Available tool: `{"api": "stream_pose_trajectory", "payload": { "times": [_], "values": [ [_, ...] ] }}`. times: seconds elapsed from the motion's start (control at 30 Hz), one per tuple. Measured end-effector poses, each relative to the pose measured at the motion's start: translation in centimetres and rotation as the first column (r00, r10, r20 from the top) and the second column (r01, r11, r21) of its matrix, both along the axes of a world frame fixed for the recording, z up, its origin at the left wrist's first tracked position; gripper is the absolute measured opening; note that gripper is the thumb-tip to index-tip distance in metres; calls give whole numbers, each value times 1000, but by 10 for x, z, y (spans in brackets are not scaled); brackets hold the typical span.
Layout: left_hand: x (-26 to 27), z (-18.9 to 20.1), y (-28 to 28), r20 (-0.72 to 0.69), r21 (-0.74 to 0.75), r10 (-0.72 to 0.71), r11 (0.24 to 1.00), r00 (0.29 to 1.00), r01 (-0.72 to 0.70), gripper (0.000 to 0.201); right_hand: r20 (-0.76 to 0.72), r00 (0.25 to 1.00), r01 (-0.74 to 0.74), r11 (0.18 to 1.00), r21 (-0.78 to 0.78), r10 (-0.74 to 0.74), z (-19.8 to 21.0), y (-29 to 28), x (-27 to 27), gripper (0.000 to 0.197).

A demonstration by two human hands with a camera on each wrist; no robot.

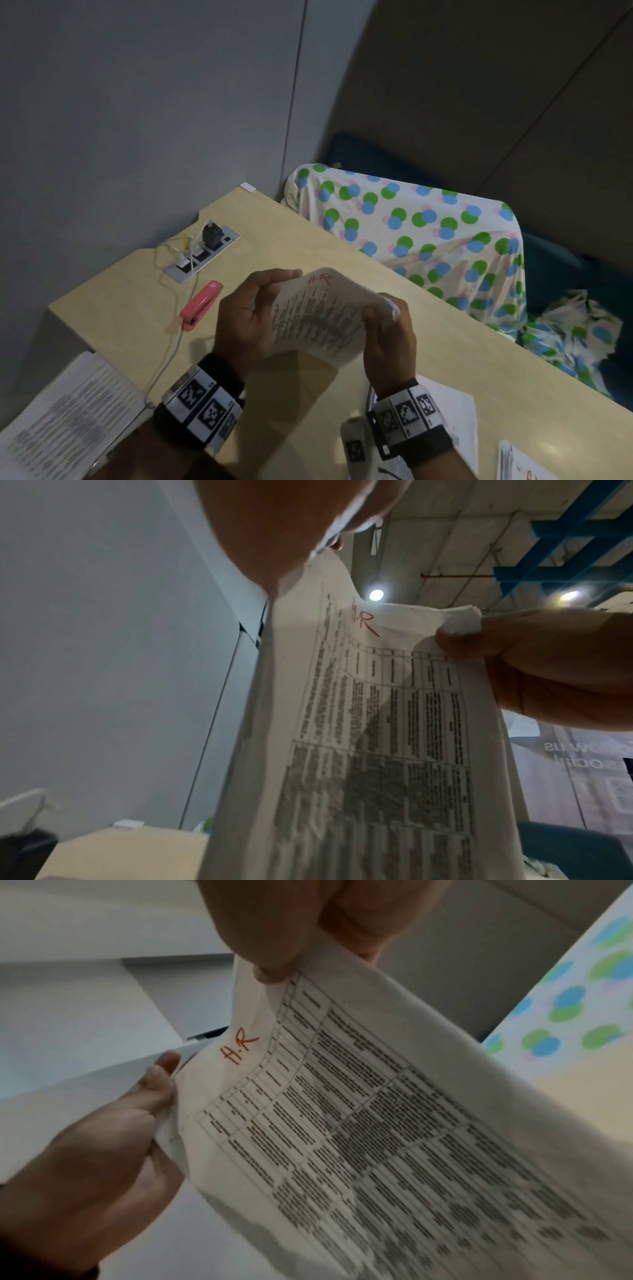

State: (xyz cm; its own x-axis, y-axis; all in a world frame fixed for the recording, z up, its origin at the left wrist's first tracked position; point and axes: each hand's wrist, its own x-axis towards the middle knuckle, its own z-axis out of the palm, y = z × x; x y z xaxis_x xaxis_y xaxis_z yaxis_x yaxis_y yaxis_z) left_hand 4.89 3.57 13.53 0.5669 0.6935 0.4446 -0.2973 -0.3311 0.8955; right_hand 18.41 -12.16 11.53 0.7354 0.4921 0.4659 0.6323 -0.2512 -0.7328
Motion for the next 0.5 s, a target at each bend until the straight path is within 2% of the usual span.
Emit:
{"api": "stream_pose_trajectory", "payload": {
  "times": [0.2, 0.3, 0.33, 0.43, 0.5],
  "values": [
    [-4, -7, 2, -12, 4, 10, 1000, 1000, -10, 24, -59, 998, -21, 999, 41, 24, -15, 0, -3, 45],
    [-5, -21, 8, -47, -199, -123, 974, 991, 111, 58, -81, 997, 12, 1000, 1, -12, -17, 0, 0, 57],
    [-5, -28, 9, -76, -232, -144, 965, 987, 123, 60, -72, 997, 38, 999, -3, -38, -16, 1, 2, 63],
    [-12, -37, 10, -229, -172, -51, 985, 972, 11, 36, -23, 998, 50, 998, -33, -51, -8, 4, 9, 55],
    [-14, -42, 15, -264, -234, -111, 971, 958, 48, 31, -55, 998, 29, 995, -100, -35, -8, 5, 15, 54]
  ]
}}
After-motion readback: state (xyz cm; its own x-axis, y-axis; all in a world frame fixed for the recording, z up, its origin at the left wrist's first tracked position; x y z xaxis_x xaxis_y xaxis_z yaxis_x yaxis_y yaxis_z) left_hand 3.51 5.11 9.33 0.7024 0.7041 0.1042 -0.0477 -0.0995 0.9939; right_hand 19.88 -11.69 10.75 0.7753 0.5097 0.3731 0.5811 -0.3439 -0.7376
